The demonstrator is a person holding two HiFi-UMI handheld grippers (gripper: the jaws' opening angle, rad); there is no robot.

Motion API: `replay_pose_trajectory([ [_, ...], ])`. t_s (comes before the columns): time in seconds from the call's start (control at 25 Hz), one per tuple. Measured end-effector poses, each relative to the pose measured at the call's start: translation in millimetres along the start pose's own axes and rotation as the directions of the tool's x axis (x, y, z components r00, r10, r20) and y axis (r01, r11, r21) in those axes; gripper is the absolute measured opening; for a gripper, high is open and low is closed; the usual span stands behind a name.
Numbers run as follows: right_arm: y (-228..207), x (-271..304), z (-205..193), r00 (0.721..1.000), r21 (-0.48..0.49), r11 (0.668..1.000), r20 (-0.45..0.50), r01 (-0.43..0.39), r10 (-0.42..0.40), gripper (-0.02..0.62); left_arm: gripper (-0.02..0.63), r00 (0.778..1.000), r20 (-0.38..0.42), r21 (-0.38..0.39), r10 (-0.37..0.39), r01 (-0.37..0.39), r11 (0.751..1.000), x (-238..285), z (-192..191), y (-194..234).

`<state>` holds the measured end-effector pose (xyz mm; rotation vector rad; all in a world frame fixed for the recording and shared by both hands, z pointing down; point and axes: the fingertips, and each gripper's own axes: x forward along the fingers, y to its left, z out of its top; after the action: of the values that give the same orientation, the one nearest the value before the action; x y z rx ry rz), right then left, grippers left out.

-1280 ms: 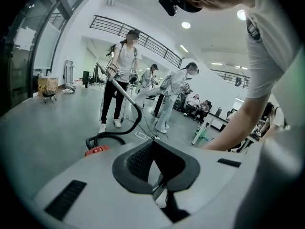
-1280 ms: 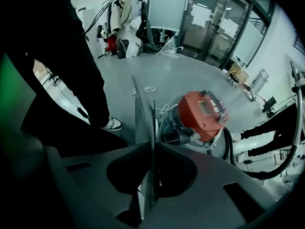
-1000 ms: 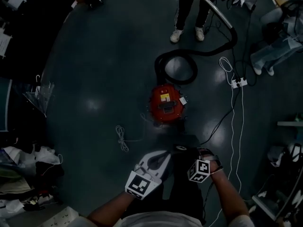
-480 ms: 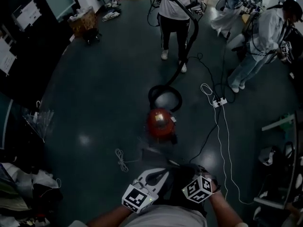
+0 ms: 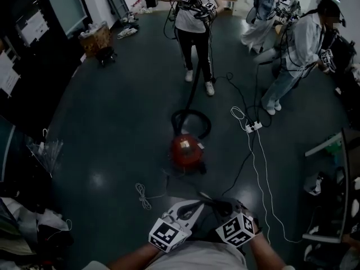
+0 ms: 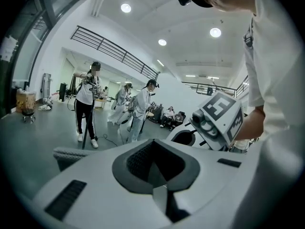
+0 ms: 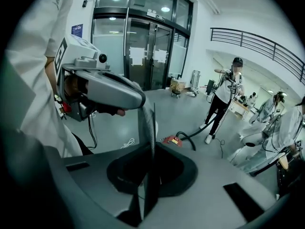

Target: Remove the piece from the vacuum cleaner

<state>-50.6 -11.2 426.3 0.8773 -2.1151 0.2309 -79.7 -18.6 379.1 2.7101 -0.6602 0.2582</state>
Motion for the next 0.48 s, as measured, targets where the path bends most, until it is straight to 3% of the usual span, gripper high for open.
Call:
replay_pose_trajectory([
  [0.48, 21.6, -89.1, -59.2, 0.997, -0.008, 0.999, 0.061, 0.046, -0.045, 0.038, 0.006, 0.998, 0.029, 0.022, 0.059, -0.060, 0.998, 14.6, -7.7, -101.6],
])
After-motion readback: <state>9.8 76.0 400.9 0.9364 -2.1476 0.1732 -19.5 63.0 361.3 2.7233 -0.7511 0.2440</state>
